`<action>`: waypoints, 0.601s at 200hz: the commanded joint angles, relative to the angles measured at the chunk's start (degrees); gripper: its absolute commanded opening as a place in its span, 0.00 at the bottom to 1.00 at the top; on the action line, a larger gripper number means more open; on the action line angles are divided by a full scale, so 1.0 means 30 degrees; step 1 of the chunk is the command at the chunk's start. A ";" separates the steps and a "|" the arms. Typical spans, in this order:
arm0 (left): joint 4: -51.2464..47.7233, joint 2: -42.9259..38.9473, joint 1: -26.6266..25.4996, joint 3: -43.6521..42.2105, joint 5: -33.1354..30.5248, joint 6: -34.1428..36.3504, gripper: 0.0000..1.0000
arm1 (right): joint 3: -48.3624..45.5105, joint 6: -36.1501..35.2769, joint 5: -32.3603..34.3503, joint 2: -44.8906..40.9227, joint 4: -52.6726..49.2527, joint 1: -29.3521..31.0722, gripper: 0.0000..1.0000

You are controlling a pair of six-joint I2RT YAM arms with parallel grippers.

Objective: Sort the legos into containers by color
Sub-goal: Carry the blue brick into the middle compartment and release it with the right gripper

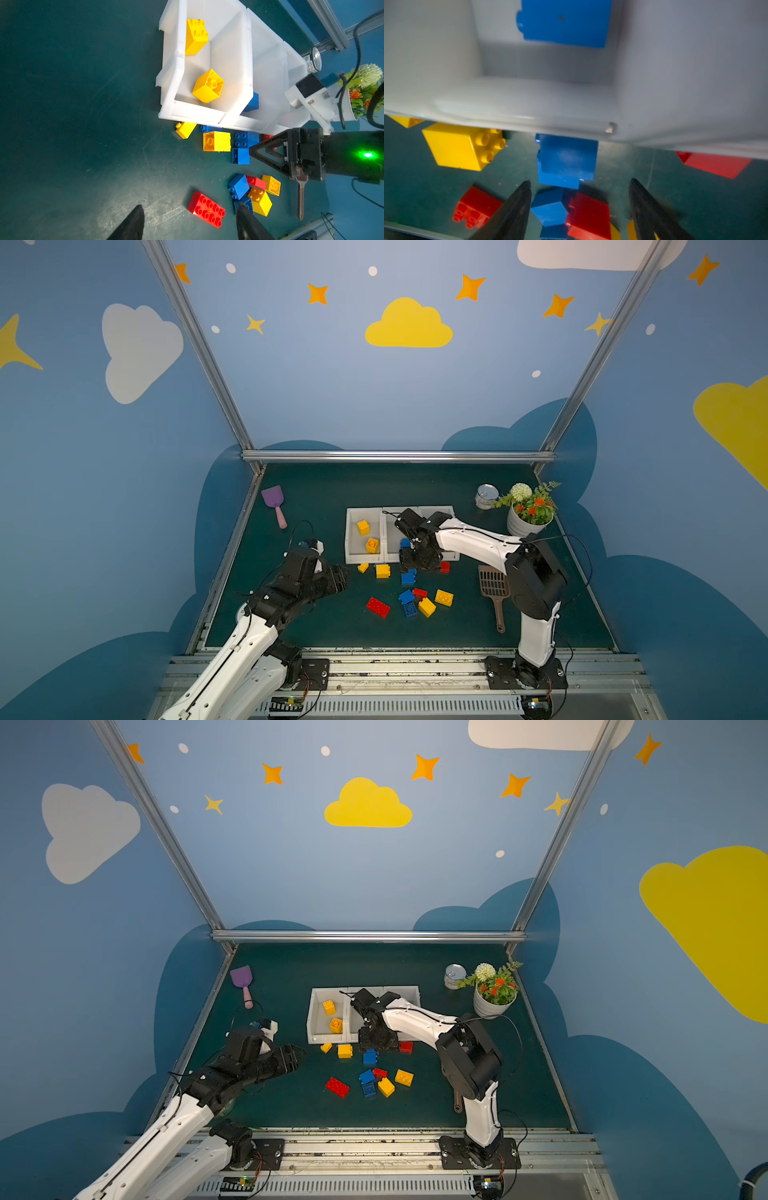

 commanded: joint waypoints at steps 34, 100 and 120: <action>-0.0301 0.0012 0.0028 -0.0079 0.0460 -0.0014 0.70 | 0.2218 -0.0052 0.0052 0.2145 -0.0463 -0.0005 0.72; -0.0030 0.0466 0.0020 -0.0143 0.0608 0.0224 0.70 | 0.2488 0.0233 0.0287 0.2990 -0.0511 -0.0021 0.54; 0.0071 0.0624 0.0007 -0.0145 0.0666 0.0234 0.70 | 0.2348 0.0277 0.0287 0.2894 -0.0491 -0.0015 0.46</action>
